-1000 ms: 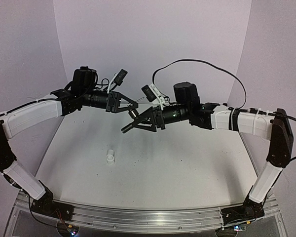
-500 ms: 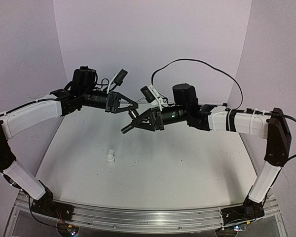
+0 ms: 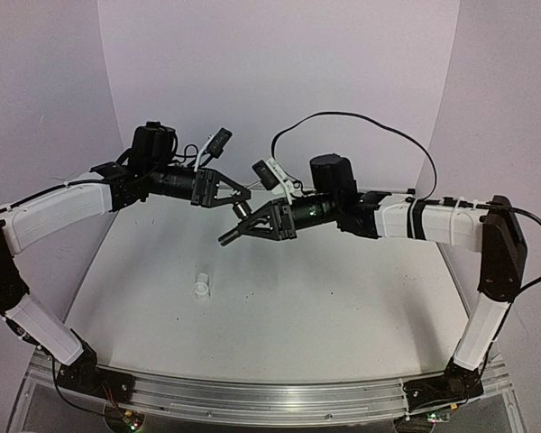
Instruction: Install the water faucets
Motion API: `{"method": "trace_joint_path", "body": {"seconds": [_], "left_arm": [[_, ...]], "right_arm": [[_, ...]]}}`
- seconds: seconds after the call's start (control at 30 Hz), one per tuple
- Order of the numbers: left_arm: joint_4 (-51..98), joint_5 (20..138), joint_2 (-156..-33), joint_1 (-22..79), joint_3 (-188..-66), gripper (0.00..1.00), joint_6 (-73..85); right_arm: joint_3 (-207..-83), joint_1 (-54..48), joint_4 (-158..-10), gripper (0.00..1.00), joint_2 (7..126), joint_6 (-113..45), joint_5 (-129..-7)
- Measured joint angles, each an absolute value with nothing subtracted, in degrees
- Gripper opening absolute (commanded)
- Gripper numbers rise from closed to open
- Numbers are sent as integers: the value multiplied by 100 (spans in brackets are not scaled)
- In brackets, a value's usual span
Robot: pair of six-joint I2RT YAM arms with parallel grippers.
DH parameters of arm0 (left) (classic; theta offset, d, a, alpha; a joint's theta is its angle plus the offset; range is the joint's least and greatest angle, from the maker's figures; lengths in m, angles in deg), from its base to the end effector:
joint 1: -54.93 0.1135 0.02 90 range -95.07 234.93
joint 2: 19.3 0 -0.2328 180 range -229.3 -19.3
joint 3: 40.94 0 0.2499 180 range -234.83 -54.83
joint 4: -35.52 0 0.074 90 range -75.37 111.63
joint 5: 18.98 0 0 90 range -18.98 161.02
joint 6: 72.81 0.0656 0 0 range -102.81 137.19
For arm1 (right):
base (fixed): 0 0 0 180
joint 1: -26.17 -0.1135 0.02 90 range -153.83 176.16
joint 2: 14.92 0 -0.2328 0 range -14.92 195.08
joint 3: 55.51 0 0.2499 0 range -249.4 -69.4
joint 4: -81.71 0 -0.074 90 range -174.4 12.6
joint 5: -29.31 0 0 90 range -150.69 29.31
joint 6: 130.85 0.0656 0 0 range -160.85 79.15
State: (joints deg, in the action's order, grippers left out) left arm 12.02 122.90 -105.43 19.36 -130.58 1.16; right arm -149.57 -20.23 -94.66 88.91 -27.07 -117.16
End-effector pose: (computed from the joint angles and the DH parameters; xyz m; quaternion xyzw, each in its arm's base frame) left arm 0.2639 -0.2522 0.3219 0.3723 0.6833 -0.5471 0.3085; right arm 0.2564 0.3485 0.2716 -0.4756 0.5812 0.5950 0.2863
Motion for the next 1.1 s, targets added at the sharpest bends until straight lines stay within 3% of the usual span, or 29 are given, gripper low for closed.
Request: {"method": "trace_joint_path", "body": {"seconds": [0.2,0.23,0.3,0.33,0.53,0.57,0.63,0.73,0.8,1.1], "left_arm": [[1176,12306,-10541,1923,-13058,0,150],[1164,12319,-10541,1925,-13058,0,161],[1148,12334,-10539,1925,-13058,0,178],[1132,12336,-10537,1927,-13058,0,180],[1051,12323,-10534,1947,-13058,1,188],[1050,12313,-10531,1947,-13058,5,194],[1050,12287,-10530,1950,-13058,30,212],[1057,12144,-10530,1937,-13058,76,214],[1060,11913,-10494,1929,-13057,97,221],[999,9619,-9049,2021,-12283,100,-106]], "right_arm": [[-15047,-2027,-9464,29,8926,-2562,-11799],[-15051,-2027,-9464,26,8928,-2538,-11822],[-15064,-2027,-9468,5,8945,-2500,-11854],[-15072,-2027,-9480,1,8962,-2503,-11866],[-15076,-2027,-9512,0,9013,-2472,-11908],[-15075,-2029,-9517,0,9013,-2484,-11890],[-15047,-2044,-9557,0,9007,-2513,-11781],[-14888,-2092,-9654,0,8928,-2554,-11356],[-14670,-2123,-9679,0,8816,-2610,-10911],[-13787,-2171,-9235,0,8081,-3546,-8411]]}}
